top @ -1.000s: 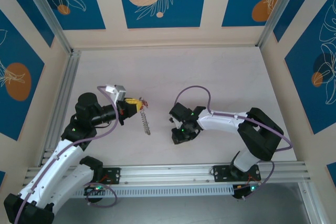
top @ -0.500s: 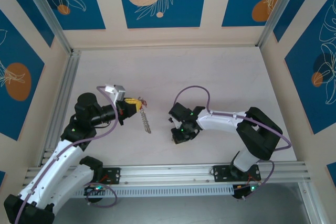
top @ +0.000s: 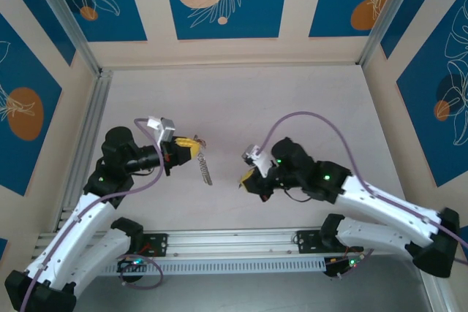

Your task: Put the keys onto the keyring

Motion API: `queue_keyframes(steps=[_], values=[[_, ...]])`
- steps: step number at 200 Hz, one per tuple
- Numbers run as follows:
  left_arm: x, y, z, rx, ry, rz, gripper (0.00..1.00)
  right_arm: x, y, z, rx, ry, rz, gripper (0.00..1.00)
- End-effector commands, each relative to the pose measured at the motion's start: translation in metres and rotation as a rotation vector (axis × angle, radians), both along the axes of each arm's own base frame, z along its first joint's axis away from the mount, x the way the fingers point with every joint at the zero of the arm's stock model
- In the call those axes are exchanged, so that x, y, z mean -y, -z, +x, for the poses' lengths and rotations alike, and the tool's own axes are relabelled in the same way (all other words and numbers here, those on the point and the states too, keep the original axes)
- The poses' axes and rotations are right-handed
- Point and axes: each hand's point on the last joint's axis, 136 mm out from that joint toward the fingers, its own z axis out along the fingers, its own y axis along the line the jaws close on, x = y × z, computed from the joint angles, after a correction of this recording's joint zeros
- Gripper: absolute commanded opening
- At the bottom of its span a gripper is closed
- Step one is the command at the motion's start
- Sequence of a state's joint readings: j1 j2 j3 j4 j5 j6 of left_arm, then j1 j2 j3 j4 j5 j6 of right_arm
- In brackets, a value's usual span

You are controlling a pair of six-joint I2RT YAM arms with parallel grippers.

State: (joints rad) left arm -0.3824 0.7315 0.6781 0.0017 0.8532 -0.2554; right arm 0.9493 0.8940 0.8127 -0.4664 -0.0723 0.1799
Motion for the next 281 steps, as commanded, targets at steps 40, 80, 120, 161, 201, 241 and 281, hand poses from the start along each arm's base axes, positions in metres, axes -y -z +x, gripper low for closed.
queue_keyframes(steps=[40,80,120,161,201,241,281], values=[[0.014,-0.078,-0.052,0.171,0.355,-0.138,0.0,-0.017,-0.115,-0.015,0.238,-0.251,0.203,0.0],[0.02,-0.079,-0.047,0.173,0.334,-0.12,0.0,-0.029,-0.138,0.01,0.272,-0.21,0.253,0.0],[0.029,-0.078,-0.045,0.162,0.376,-0.114,0.0,-0.034,-0.151,0.013,0.301,-0.213,0.308,0.0],[0.033,-0.077,-0.043,0.164,0.394,-0.114,0.0,-0.041,-0.162,0.018,0.312,-0.213,0.335,0.0],[0.034,-0.076,-0.044,0.163,0.406,-0.114,0.0,-0.044,-0.164,0.025,0.325,-0.195,0.337,0.0],[0.035,-0.077,-0.044,0.166,0.408,-0.114,0.0,-0.05,-0.164,0.022,0.327,-0.209,0.337,0.0],[0.034,-0.078,-0.044,0.169,0.402,-0.113,0.0,-0.054,-0.166,0.019,0.325,-0.221,0.34,0.0]])
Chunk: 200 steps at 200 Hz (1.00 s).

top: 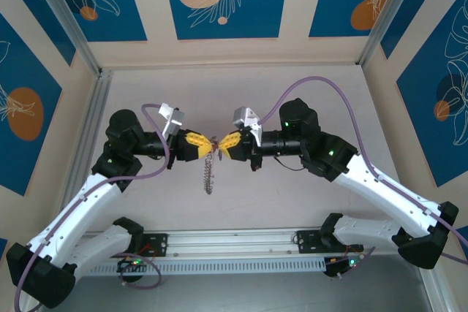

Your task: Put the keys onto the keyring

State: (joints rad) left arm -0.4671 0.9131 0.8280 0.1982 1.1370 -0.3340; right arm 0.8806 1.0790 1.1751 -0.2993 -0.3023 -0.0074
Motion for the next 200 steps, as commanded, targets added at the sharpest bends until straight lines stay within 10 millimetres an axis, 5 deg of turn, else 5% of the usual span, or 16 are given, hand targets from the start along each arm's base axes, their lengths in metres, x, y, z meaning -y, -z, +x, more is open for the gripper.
queue_keyframes(steps=[1,200], values=[[-0.002,-0.024,-0.011,0.101,0.033,-0.04,0.0,-0.002,-0.018,-0.003,0.024,-0.008,0.037,0.0],[-0.002,-0.026,-0.009,0.101,0.02,-0.04,0.0,0.001,-0.01,0.005,0.046,0.092,0.006,0.0]])
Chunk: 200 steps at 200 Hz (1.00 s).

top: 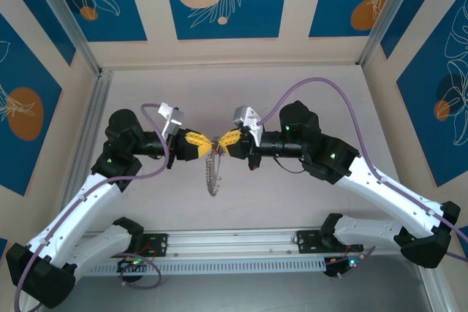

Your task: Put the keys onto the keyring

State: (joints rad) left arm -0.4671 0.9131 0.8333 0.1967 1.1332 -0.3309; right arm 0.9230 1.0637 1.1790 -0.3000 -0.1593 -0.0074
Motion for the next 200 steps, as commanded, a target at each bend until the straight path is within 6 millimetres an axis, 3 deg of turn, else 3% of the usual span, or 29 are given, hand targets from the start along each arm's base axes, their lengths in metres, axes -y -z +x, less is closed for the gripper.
queue_keyframes(steps=[1,73,200], values=[[-0.002,-0.024,-0.01,0.095,0.025,-0.038,0.0,0.0,-0.006,-0.003,0.004,-0.004,0.015,0.0],[-0.001,-0.023,-0.009,0.092,0.021,-0.034,0.0,0.0,-0.006,-0.015,-0.01,-0.033,0.012,0.0],[-0.002,-0.024,-0.009,0.095,0.015,-0.033,0.0,0.001,0.0,-0.017,-0.037,-0.022,0.01,0.0]])
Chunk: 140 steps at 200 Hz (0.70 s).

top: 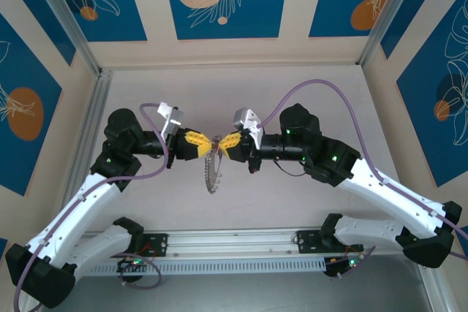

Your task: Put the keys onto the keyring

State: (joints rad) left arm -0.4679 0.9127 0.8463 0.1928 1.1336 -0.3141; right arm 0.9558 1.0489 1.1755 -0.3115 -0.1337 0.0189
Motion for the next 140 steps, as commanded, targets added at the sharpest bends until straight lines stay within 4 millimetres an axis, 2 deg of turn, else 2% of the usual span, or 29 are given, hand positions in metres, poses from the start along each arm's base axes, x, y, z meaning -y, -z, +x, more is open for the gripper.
queue_keyframes(steps=[1,140], values=[[-0.0016,-0.0193,-0.0082,0.07,0.015,-0.028,0.0,0.0012,0.0002,-0.0083,-0.017,-0.02,0.009,0.0],[-0.0024,-0.0207,-0.0107,0.072,0.02,-0.031,0.0,-0.0008,0.0064,-0.0155,-0.056,-0.044,0.006,0.0]])
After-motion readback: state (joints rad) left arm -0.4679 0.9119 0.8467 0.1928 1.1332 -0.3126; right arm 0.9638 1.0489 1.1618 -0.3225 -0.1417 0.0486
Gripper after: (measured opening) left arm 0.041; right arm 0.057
